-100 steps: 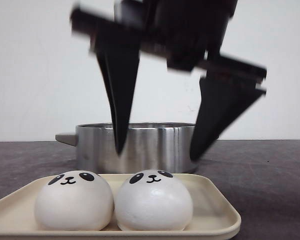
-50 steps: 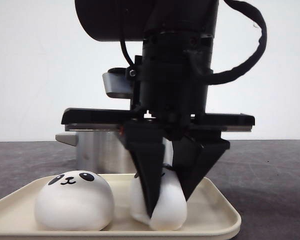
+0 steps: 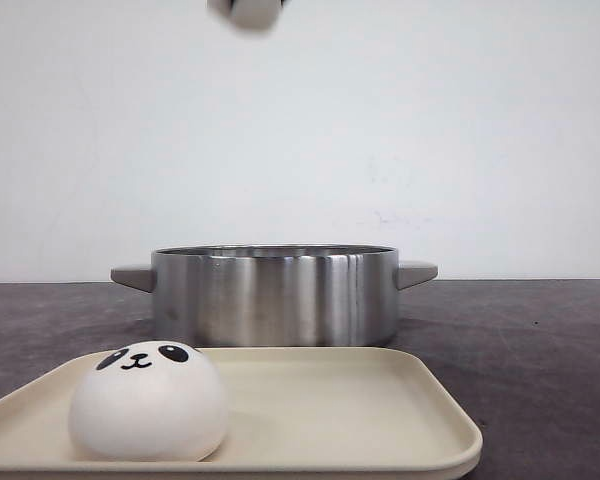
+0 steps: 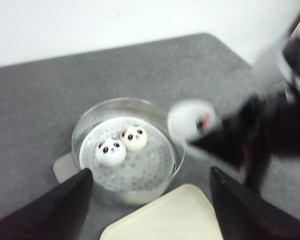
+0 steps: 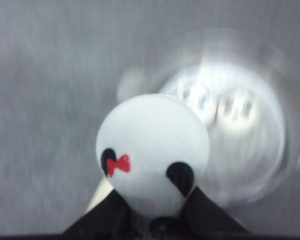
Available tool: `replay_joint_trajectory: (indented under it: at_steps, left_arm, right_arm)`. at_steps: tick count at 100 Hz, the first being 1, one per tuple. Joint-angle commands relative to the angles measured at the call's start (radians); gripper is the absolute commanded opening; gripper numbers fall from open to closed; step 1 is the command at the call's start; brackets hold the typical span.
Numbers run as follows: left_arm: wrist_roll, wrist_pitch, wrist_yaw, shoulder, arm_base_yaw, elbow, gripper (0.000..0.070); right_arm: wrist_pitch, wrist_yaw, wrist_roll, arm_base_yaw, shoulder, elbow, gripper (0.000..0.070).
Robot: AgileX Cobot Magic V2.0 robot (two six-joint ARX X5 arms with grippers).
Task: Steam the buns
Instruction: 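Carry the bun with the right gripper into the steamer and release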
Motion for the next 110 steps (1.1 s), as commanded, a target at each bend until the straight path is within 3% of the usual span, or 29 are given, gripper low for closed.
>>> replay_joint_trajectory:
  at_steps: [1, 27, 69, 96, 101, 110]
  left_arm:
    - [0.006, 0.009, -0.006, 0.006, -0.009, 0.023, 0.0433]
    - [0.006, 0.02, -0.028, 0.013, -0.009, 0.023, 0.0433]
    - [0.006, 0.024, -0.032, 0.053, -0.009, 0.023, 0.0433]
    - [0.006, 0.025, -0.032, 0.087, -0.009, 0.023, 0.0434]
    - [0.006, 0.025, -0.032, 0.094, -0.009, 0.023, 0.0434]
    - [0.006, 0.024, -0.032, 0.104, -0.009, 0.023, 0.0434]
  right_arm:
    - [0.008, -0.026, -0.085, -0.04, 0.051, 0.034, 0.0012]
    - [0.015, -0.211, -0.09, -0.232, 0.208, 0.041, 0.0012]
    - [0.019, -0.237, -0.124, -0.287, 0.414, 0.041, 0.0013]
    - [0.011, -0.329, -0.133, -0.298, 0.463, 0.041, 0.0017]
    - [0.003, -0.34, -0.132, -0.299, 0.468, 0.041, 0.0073]
    - [-0.011, -0.335, -0.132, -0.301, 0.473, 0.041, 0.0328]
